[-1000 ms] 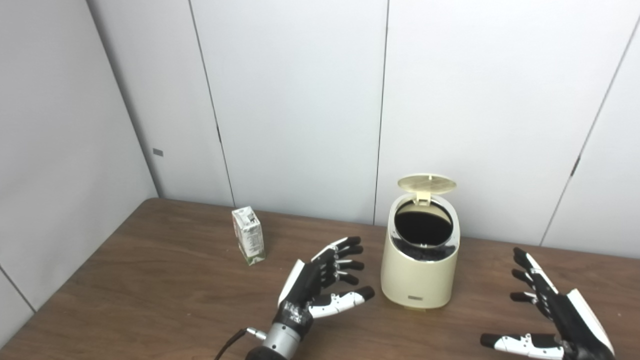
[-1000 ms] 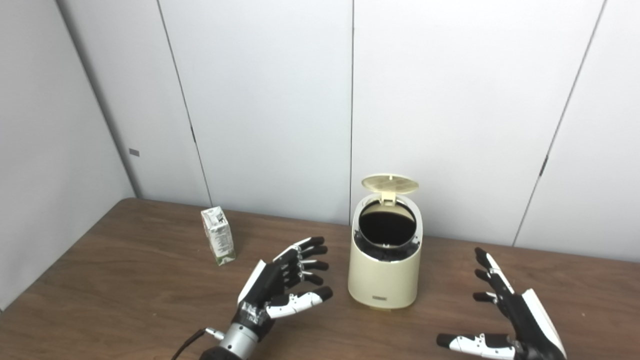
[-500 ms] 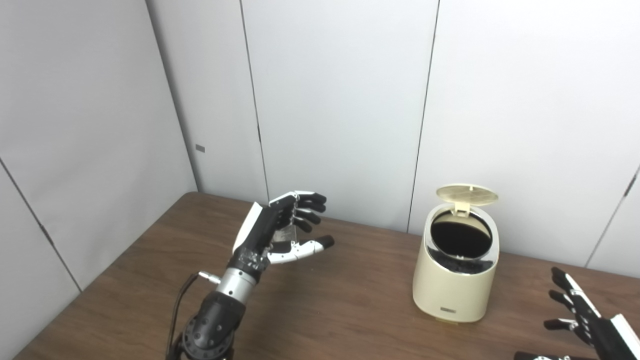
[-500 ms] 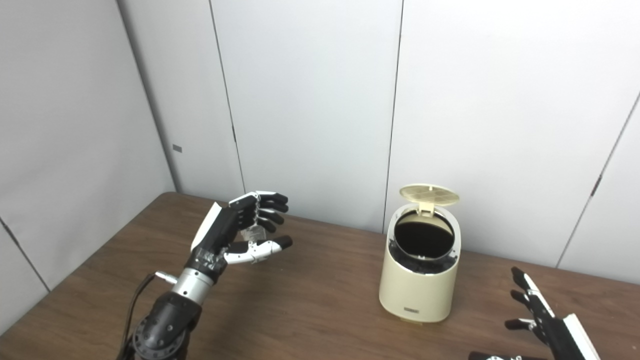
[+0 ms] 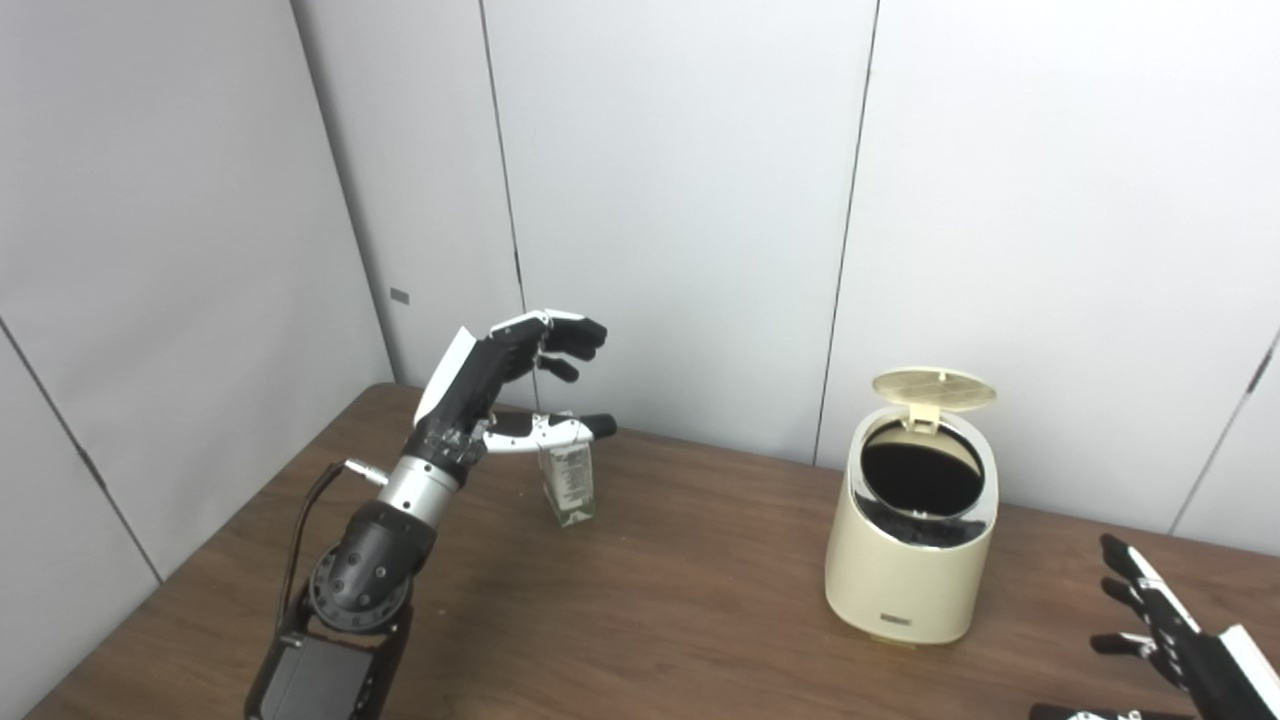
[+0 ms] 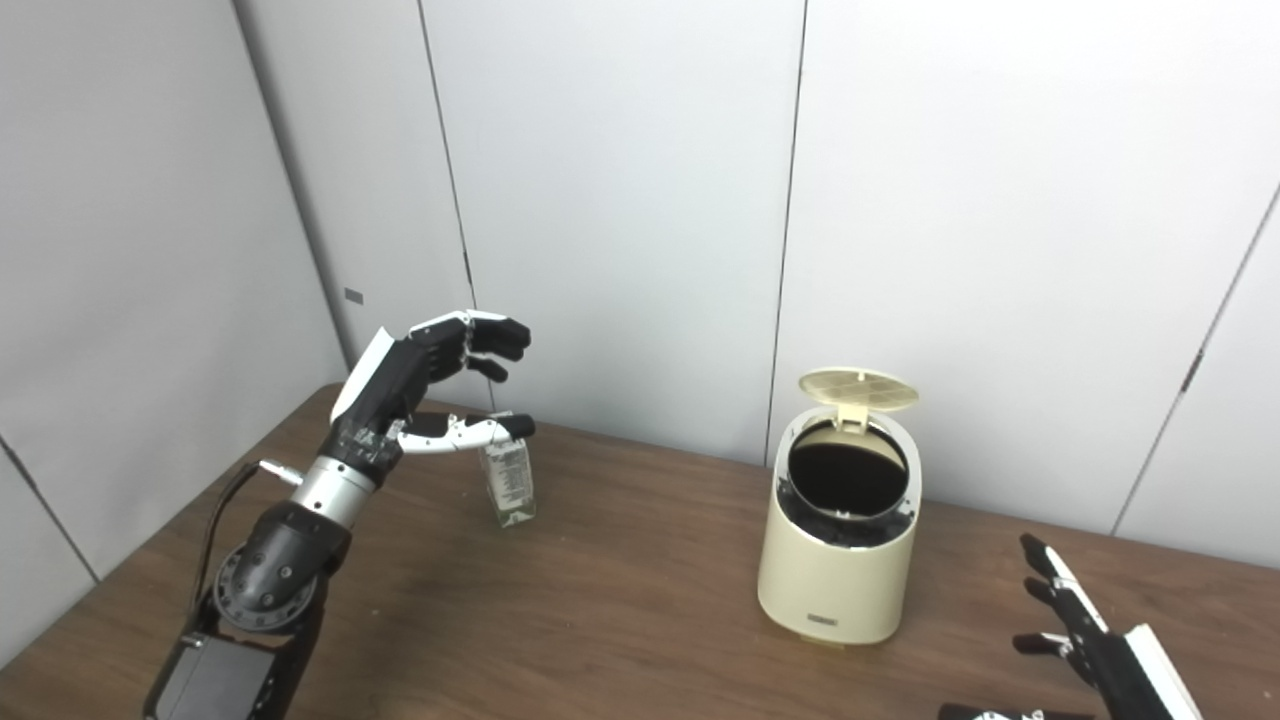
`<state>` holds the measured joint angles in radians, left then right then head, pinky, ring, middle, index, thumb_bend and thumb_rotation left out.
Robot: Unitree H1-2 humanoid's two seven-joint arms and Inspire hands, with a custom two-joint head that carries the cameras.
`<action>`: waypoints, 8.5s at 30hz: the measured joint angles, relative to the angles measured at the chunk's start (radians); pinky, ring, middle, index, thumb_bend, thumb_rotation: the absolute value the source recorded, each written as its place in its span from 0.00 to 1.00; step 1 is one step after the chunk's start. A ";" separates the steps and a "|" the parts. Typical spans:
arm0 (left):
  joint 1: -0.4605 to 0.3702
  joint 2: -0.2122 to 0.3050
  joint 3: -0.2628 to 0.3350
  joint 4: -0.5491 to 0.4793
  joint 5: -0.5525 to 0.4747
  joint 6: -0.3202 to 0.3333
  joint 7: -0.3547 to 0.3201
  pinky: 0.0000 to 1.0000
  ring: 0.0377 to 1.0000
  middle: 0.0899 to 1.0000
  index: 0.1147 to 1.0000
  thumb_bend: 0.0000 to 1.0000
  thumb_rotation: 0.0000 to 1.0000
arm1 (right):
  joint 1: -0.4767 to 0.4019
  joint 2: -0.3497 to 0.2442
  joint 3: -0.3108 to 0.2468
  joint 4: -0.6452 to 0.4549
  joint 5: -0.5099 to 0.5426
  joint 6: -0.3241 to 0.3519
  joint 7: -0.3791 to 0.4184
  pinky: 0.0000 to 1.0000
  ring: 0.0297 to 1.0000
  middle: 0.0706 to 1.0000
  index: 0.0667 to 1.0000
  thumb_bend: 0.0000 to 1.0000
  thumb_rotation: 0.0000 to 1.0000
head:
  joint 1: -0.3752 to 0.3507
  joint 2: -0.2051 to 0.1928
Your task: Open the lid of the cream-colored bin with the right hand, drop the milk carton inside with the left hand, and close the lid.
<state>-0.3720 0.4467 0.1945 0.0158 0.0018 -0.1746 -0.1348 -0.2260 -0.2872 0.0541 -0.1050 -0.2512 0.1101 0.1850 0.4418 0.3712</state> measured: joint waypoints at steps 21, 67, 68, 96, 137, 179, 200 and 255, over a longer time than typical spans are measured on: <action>-0.005 -0.016 -0.001 0.227 0.106 -0.059 0.081 0.98 1.00 1.00 1.00 0.95 0.27 | -0.013 -0.002 -0.001 -0.003 0.002 -0.001 0.002 0.70 0.94 0.97 0.97 0.84 0.29 | -0.009 0.018; -0.064 -0.115 -0.026 0.587 0.058 -0.043 0.228 0.86 0.90 0.93 1.00 0.90 0.27 | 0.032 -0.043 -0.033 -0.031 0.028 0.000 0.011 0.50 0.77 0.87 0.88 0.89 0.25 | -0.034 0.038; -0.068 -0.115 -0.026 0.594 0.056 -0.043 0.228 0.85 0.89 0.92 1.00 0.90 0.27 | 0.035 -0.043 -0.033 -0.033 0.025 0.004 0.011 0.50 0.76 0.87 0.88 0.88 0.24 | -0.038 0.040; -0.157 -0.152 -0.052 0.692 0.111 -0.005 0.415 0.33 0.38 0.43 0.41 0.52 0.00 | 0.059 -0.071 -0.036 -0.093 0.003 0.057 0.020 0.49 0.75 0.86 0.86 0.85 0.19 | -0.046 0.060; -0.051 -0.284 -0.161 -0.043 0.143 0.203 0.218 0.38 0.43 0.44 0.42 0.52 0.00 | 0.041 -0.053 -0.006 -0.076 -0.010 0.077 0.017 0.69 0.81 0.90 0.88 0.79 0.07 | -0.248 0.087; -0.224 -0.541 -0.271 0.457 0.283 -0.238 0.439 0.42 0.44 0.43 0.43 0.52 0.00 | 0.020 -0.005 0.012 -0.030 -0.036 0.010 -0.015 0.73 0.84 0.91 0.90 0.79 0.13 | -0.407 0.107; -0.297 -0.462 -0.524 0.605 0.299 -0.272 0.867 0.41 0.41 0.43 0.42 0.52 0.00 | 0.023 -0.009 0.008 -0.066 -0.035 0.039 -0.010 0.72 0.83 0.90 0.89 0.80 0.14 | -0.416 0.124; -0.419 -0.390 -0.864 0.863 0.366 -0.285 1.350 0.43 0.43 0.43 0.42 0.51 0.00 | 0.074 -0.011 0.003 -0.132 -0.053 0.084 0.008 0.73 0.82 0.91 0.88 0.78 0.21 | -0.425 0.150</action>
<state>-0.7914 0.0567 -0.6692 0.8792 0.3676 -0.4600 1.2155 -0.1519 -0.2987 0.0573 -0.2374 -0.3046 0.1941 0.1933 0.0169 0.5216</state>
